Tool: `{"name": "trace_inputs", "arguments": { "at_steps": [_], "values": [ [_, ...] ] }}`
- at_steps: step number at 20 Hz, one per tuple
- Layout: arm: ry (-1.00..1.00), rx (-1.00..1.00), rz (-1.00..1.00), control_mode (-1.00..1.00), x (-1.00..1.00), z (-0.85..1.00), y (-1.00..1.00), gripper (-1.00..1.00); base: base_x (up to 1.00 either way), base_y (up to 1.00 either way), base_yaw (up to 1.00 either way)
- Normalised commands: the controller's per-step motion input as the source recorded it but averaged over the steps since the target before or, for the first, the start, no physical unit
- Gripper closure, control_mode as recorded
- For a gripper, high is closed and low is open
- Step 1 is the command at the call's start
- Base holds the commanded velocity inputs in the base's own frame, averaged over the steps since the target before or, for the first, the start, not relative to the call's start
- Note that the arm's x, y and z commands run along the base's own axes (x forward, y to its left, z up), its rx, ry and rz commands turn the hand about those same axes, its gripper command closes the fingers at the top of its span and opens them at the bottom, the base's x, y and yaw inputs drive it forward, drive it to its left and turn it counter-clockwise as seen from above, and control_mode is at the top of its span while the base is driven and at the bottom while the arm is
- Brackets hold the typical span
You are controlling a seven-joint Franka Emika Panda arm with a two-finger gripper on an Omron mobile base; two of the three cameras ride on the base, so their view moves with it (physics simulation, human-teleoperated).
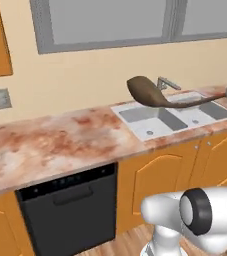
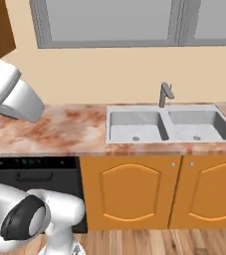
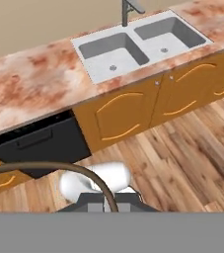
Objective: Open the cabinet and move the ladle to the pot. Then close the cabinet.
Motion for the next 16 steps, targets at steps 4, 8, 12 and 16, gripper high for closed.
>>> {"name": "trace_inputs", "arguments": {
  "at_steps": [4, 8, 12, 16],
  "values": [
    [0.00, 0.00, 0.00, 1.00, 0.00, 0.00, 0.00, 1.00, 0.02, -0.59, -0.89],
    [0.00, 0.00, 0.00, 1.00, 0.00, 0.00, 0.00, 1.00, 0.01, -0.67, -0.86],
    [0.00, 0.00, 0.00, 1.00, 0.00, 0.00, 0.00, 1.00, 0.00, -0.69, -0.83],
    [0.00, 0.00, 0.00, 1.00, 0.00, 0.00, 0.00, 1.00, 0.00, -0.70, -0.80]
  ]
}}
